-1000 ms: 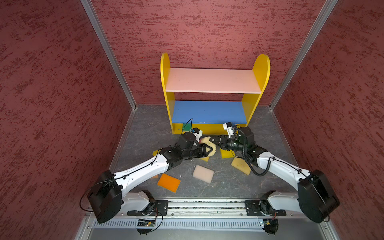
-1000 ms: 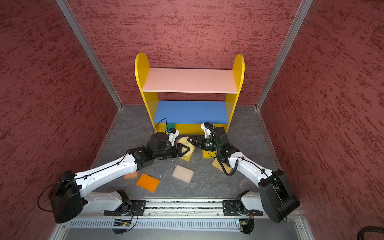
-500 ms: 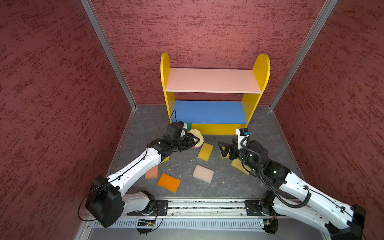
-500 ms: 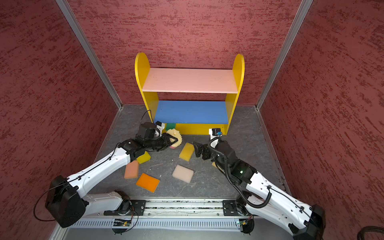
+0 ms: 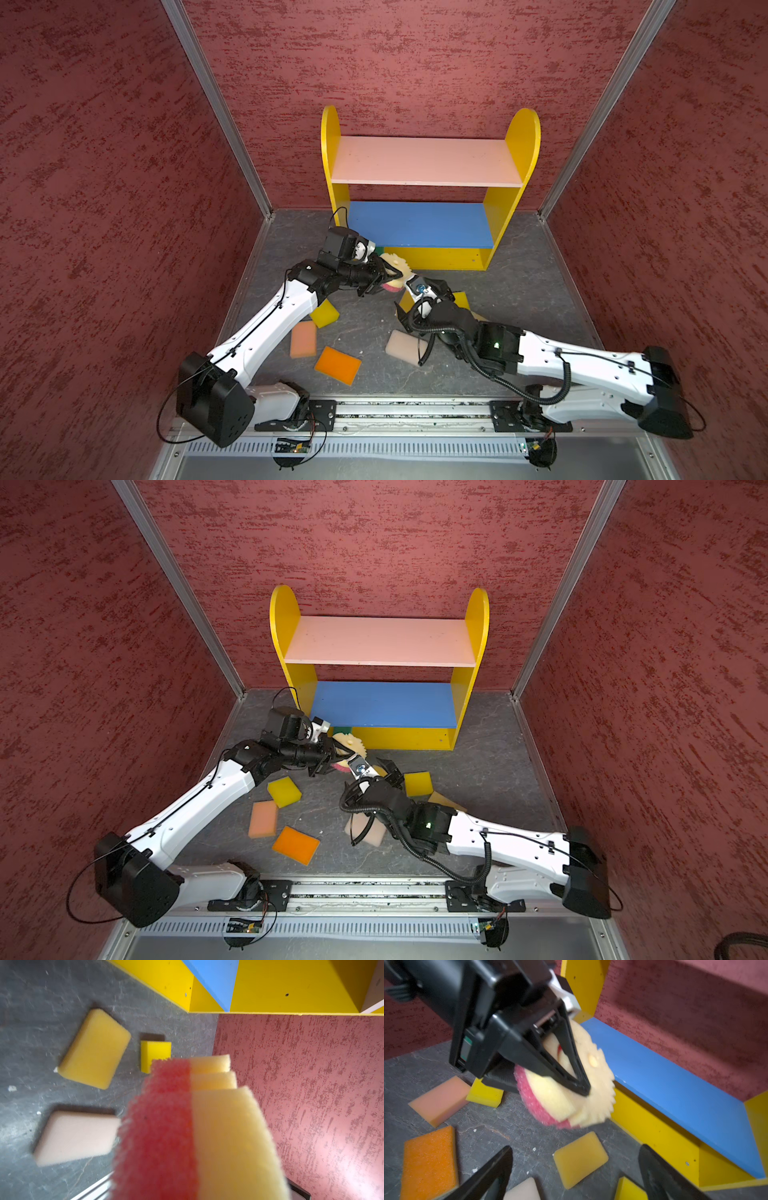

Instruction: Place and organize the cleaning sponges onto the shelf

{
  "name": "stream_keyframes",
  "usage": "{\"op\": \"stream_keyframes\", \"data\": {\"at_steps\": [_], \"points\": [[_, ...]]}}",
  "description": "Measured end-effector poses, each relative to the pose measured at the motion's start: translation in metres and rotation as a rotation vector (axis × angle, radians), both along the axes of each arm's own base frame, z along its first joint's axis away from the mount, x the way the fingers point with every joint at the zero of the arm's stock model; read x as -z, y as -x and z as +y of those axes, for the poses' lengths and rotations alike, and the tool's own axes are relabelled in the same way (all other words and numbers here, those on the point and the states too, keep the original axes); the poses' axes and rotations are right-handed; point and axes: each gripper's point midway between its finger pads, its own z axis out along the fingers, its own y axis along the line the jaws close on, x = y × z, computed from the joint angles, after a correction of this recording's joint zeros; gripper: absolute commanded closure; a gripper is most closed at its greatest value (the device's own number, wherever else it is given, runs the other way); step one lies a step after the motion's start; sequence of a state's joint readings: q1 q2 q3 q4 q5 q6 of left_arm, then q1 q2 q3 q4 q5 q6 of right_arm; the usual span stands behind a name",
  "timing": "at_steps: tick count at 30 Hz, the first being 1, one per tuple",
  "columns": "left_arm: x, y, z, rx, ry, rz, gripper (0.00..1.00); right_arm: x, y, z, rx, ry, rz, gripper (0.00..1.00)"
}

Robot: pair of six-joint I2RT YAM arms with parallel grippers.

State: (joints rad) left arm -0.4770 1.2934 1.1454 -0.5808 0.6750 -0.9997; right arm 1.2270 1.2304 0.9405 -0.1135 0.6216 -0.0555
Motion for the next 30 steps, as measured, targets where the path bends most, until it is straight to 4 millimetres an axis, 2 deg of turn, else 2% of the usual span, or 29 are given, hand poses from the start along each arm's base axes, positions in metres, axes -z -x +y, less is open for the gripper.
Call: {"op": "stream_keyframes", "data": {"at_steps": [2, 5, 13, 15, 17, 18, 22, 23, 24, 26, 27, 28, 30], "points": [[0.003, 0.007, -0.001, 0.011, -0.004, 0.044, 0.69, -0.001, 0.003, 0.012, -0.031, 0.048, -0.047, 0.10], [0.006, 0.017, -0.001, 0.025, -0.018, 0.088, 0.69, 0.002, 0.006, 0.020, -0.058, 0.107, -0.094, 0.11], [0.008, 0.035, -0.006, 0.055, -0.058, 0.137, 0.69, -0.010, 0.003, 0.020, -0.063, 0.174, -0.198, 0.08], [0.006, 0.037, -0.007, 0.057, -0.067, 0.133, 0.69, -0.010, 0.004, 0.019, -0.066, 0.191, -0.217, 0.20], [0.003, 0.038, -0.008, 0.057, -0.074, 0.127, 0.69, -0.008, 0.005, 0.017, -0.076, 0.218, -0.227, 0.51], [0.002, 0.037, -0.008, 0.055, -0.076, 0.122, 0.69, -0.007, 0.006, 0.017, -0.080, 0.226, -0.229, 0.57], [-0.005, 0.036, -0.009, 0.051, -0.082, 0.113, 0.68, -0.009, 0.008, 0.016, -0.084, 0.221, -0.230, 0.65], [-0.006, 0.037, -0.009, 0.054, -0.083, 0.115, 0.66, -0.011, 0.008, 0.015, -0.082, 0.214, -0.230, 0.67], [-0.006, 0.038, -0.010, 0.057, -0.085, 0.118, 0.59, -0.012, 0.009, 0.013, -0.081, 0.210, -0.230, 0.70], [-0.005, 0.039, -0.009, 0.056, -0.095, 0.125, 0.33, -0.015, 0.009, 0.010, -0.074, 0.201, -0.229, 0.75], [-0.004, 0.040, -0.008, 0.056, -0.104, 0.130, 0.25, -0.018, 0.009, 0.008, -0.071, 0.195, -0.229, 0.78], [-0.002, 0.040, -0.007, 0.056, -0.109, 0.133, 0.19, -0.020, 0.008, 0.006, -0.066, 0.186, -0.227, 0.82], [-0.003, 0.040, -0.007, 0.060, -0.107, 0.125, 0.14, -0.025, 0.008, 0.002, -0.059, 0.160, -0.218, 0.84]]}}
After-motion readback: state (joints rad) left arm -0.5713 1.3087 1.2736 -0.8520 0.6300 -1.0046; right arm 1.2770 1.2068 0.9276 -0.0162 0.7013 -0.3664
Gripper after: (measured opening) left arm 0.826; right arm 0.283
